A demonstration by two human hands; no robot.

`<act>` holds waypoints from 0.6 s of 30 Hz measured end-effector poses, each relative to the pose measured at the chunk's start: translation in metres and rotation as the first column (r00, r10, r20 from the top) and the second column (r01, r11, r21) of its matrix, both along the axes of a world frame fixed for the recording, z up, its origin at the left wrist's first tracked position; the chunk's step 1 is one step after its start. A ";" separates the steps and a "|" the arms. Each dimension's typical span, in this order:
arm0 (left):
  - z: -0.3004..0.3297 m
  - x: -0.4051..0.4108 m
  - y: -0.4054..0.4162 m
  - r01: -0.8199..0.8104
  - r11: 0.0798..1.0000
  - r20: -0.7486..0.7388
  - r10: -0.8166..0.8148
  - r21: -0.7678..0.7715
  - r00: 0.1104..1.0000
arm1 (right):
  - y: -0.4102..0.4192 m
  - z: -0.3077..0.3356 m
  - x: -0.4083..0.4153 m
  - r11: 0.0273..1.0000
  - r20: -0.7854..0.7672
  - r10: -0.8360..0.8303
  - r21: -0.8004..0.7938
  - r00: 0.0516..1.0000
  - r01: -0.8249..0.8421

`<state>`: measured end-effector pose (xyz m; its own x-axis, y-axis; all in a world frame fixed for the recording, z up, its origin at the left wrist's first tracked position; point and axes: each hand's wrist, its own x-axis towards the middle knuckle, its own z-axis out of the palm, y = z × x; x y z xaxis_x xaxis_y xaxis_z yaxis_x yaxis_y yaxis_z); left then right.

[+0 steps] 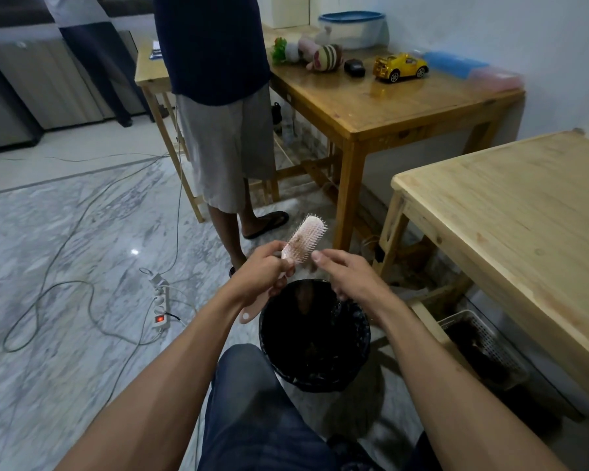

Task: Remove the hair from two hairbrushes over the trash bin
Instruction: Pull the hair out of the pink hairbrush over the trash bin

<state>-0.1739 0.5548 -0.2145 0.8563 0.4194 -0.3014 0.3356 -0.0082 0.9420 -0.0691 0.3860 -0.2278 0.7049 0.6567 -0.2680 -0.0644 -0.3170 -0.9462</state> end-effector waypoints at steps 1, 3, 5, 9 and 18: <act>0.002 0.001 -0.002 0.018 1.000 0.008 -0.018 0.009 1.000 | 0.002 0.002 -0.002 0.999 -0.007 0.012 0.030 1.000 -0.011; 0.005 0.002 -0.002 0.034 0.999 0.008 -0.034 0.021 0.999 | 0.005 -0.001 -0.004 0.998 0.004 0.021 0.061 1.000 -0.022; 0.005 0.002 0.001 0.004 0.999 -0.019 -0.004 0.042 1.000 | 0.005 -0.004 -0.003 0.998 0.015 -0.030 0.057 0.999 0.029; -0.005 0.001 0.012 -0.234 0.972 -0.015 0.234 0.038 0.972 | -0.008 -0.010 0.010 0.997 0.091 -0.083 0.004 0.992 0.083; -0.003 -0.003 0.012 -0.136 0.954 -0.085 0.164 0.267 0.983 | -0.017 -0.016 0.007 0.990 0.123 -0.009 -0.141 0.992 0.027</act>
